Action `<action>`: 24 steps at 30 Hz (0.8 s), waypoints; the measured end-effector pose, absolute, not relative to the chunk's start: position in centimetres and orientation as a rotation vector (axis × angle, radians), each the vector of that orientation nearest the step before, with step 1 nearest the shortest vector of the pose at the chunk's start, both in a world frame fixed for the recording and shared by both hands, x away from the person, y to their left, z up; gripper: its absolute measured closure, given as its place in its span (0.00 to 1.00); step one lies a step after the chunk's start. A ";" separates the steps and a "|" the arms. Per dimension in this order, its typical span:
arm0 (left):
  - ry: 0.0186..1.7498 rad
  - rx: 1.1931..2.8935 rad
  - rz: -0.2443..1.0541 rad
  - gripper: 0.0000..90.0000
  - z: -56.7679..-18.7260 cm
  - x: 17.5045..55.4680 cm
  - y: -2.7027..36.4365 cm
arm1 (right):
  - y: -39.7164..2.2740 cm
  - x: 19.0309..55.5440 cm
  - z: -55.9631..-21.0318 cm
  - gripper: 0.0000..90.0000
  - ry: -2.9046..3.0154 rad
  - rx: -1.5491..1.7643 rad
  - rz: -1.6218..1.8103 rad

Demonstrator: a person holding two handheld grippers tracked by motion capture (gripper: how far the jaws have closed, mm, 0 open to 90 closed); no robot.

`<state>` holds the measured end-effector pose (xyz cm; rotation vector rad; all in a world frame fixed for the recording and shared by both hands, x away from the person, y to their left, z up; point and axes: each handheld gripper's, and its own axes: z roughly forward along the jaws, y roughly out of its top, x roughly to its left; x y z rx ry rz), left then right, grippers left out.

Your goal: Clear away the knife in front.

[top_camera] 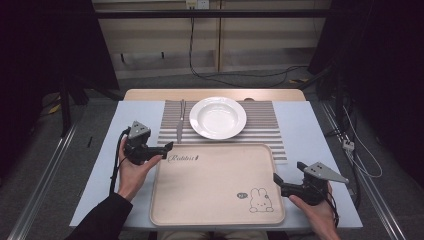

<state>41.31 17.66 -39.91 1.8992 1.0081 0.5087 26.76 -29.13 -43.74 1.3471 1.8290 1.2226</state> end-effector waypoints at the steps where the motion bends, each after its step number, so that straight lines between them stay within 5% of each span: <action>1: 1.011 1.903 0.512 0.08 -39.9 41.6 17.7 | -29.1 26.8 -43.8 0.06 1.830 1.349 1.222; 24: 1.078 1.932 0.510 0.13 -38.6 48.7 16.0 | -29.0 27.0 -44.0 0.06 1.851 1.357 1.218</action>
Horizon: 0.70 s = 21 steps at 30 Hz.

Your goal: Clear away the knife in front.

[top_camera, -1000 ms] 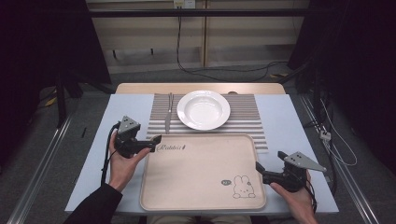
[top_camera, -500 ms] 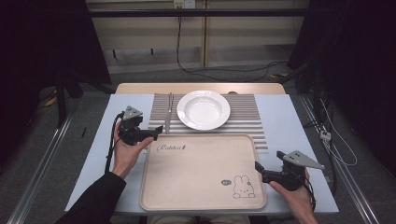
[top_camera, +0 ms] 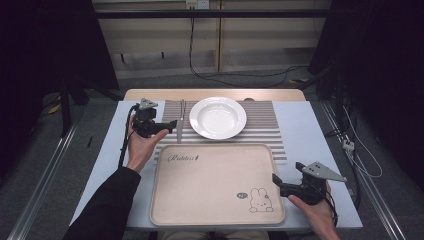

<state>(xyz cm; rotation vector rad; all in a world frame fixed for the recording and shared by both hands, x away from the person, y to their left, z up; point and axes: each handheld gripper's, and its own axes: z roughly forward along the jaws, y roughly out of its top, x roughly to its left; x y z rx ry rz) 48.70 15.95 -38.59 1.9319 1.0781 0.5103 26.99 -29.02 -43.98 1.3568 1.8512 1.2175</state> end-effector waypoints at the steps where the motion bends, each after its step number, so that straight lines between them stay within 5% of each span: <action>1: 1.078 1.932 0.510 0.13 -38.6 48.7 16.0 | -29.0 27.0 -44.0 0.06 1.851 1.360 1.217; 21: 1.148 2.033 0.524 0.18 -40.4 56.6 12.8 | -29.1 27.1 -44.2 0.06 1.853 1.373 1.217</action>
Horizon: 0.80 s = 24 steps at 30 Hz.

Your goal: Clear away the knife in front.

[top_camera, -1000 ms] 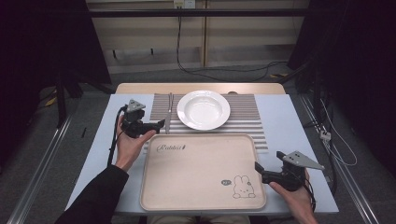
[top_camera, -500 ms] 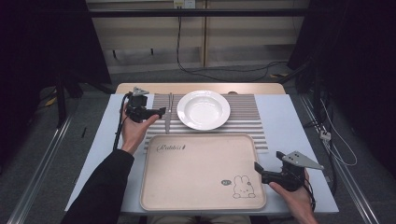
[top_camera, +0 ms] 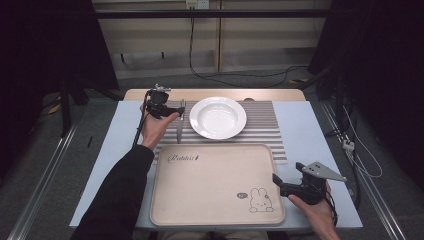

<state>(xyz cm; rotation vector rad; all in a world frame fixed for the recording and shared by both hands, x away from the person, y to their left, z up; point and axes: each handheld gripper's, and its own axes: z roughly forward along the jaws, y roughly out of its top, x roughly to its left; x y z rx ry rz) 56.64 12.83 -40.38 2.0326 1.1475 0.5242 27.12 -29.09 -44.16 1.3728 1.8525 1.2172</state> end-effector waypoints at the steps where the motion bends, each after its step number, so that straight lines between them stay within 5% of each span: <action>1: 1.149 2.040 0.529 0.18 -40.6 57.0 12.6 | -29.1 27.1 -44.2 0.06 1.853 1.371 1.216; 10: 1.209 2.084 0.455 0.28 -41.8 59.2 12.1 | -29.0 27.2 -44.3 0.06 1.863 1.374 1.216; 24: 1.308 2.108 0.406 0.57 -44.1 60.7 11.1 | -29.0 27.2 -44.3 0.06 1.869 1.373 1.217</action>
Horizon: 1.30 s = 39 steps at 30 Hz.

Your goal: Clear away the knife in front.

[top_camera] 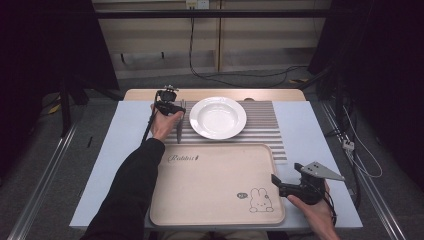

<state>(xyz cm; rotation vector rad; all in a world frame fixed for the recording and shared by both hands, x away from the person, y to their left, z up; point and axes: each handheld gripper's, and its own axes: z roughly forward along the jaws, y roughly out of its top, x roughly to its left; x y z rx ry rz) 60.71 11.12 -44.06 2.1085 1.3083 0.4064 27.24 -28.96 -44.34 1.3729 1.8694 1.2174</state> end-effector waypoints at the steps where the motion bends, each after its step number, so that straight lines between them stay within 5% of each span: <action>1: 1.313 2.103 0.395 0.59 -44.2 60.8 11.1 | -29.0 27.2 -44.3 0.06 1.869 1.376 1.218; 17: 1.344 2.158 0.390 0.82 -44.9 61.0 9.5 | -28.9 27.2 -44.3 0.06 1.872 1.371 1.219; 39: 1.381 2.165 0.343 0.89 -44.7 61.1 9.5 | -29.0 27.1 -44.3 0.06 1.873 1.369 1.212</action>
